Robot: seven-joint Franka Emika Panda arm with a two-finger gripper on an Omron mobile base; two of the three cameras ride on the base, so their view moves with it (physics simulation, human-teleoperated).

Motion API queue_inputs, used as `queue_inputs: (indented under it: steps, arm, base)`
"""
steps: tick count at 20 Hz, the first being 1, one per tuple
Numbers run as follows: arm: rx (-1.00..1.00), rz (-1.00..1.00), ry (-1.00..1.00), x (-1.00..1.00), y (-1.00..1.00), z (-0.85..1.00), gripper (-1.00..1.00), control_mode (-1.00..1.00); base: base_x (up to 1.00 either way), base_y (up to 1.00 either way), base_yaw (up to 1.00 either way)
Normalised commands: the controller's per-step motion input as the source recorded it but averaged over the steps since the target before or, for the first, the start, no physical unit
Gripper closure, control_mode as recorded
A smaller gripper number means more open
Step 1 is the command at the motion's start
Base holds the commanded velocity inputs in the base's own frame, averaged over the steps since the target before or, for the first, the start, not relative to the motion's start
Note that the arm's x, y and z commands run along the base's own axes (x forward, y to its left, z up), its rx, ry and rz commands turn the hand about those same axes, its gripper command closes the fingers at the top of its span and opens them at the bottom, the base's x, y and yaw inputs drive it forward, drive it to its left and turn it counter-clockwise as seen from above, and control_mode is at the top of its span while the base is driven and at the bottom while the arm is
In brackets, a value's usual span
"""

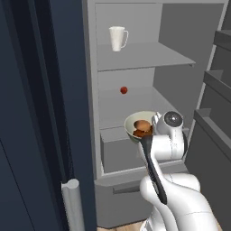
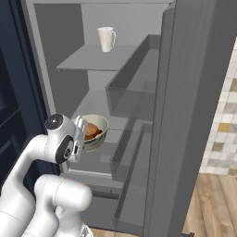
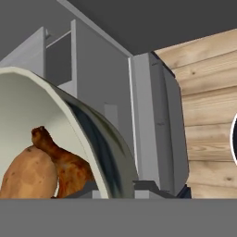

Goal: Pick the chicken drumstick and potato from their plates and place them in the bowl. Then put the bowl in the fridge.

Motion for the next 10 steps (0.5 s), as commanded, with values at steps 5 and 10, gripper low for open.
queue_inputs:
  steps: [5, 10]
  arm:
    - [0.00, -0.03, -0.09, -0.02, 0.03, 0.03, 1.00, -1.00]
    - [0.04, -0.01, -0.16, 0.01, 0.04, 0.42, 1.00, -1.00]
  base:
    - [0.00, 0.00, 0.00]
    - [0.00, 0.00, 0.00]
